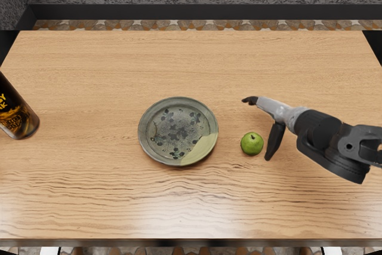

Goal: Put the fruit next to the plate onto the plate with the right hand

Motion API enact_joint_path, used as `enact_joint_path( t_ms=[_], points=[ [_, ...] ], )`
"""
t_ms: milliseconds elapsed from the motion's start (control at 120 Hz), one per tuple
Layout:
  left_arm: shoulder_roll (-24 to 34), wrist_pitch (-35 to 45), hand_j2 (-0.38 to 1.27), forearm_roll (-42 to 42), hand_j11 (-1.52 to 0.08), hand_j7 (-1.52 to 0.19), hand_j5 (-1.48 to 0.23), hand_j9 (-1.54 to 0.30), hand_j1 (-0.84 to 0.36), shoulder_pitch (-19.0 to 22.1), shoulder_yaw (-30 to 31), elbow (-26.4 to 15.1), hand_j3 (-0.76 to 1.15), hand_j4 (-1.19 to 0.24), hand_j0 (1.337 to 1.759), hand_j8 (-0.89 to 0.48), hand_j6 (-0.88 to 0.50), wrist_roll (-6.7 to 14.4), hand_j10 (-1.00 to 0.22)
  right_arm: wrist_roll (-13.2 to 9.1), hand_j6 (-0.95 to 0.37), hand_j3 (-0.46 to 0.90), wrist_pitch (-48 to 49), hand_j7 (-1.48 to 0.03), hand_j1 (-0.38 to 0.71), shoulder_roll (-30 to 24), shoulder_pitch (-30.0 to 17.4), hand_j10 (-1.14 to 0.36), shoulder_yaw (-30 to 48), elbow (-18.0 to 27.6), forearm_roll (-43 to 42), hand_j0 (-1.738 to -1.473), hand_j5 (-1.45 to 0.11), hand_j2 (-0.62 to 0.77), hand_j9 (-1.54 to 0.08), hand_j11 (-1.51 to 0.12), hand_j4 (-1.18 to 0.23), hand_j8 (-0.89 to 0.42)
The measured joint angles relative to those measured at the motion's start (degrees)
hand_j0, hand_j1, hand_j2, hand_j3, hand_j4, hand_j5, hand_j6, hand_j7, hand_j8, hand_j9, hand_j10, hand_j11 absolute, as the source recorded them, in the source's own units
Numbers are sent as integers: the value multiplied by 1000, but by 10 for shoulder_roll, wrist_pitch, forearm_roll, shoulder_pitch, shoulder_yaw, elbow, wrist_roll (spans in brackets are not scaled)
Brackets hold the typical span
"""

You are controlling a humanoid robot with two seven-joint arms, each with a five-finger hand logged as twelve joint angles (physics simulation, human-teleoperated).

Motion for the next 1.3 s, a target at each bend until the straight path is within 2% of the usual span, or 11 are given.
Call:
enact_joint_path(
  t_ms=[208, 467, 1300],
  points=[
    [0, 0, 0, 0, -1, -1, -1, -1, 348, 0, 0, 0, 0, -1, 1658, -1, -1, 0, -1, 0, -135, 0, -3, -169, -194, 13, -13, -133, 0, 0, -14, -1658, -170, -24, -170, -170, -133, -134],
    [0, 0, 0, 0, -1, -1, -1, -1, 348, 0, 1, 0, 0, -1, 1658, -1, -1, 0, -1, 0, -166, 0, -4, -210, -157, 3, -33, -164, 1, 0, -32, -1658, -211, -30, -210, -210, -165, -165],
    [0, 0, 0, 0, -1, -1, -1, -1, 348, -1, 0, 0, 0, -1, 1658, -1, -1, 0, -1, 0, -365, 0, 11, -469, 73, 3, -34, -362, 14, 0, -38, -1658, -472, -53, -471, -471, -362, -363]
  ],
)
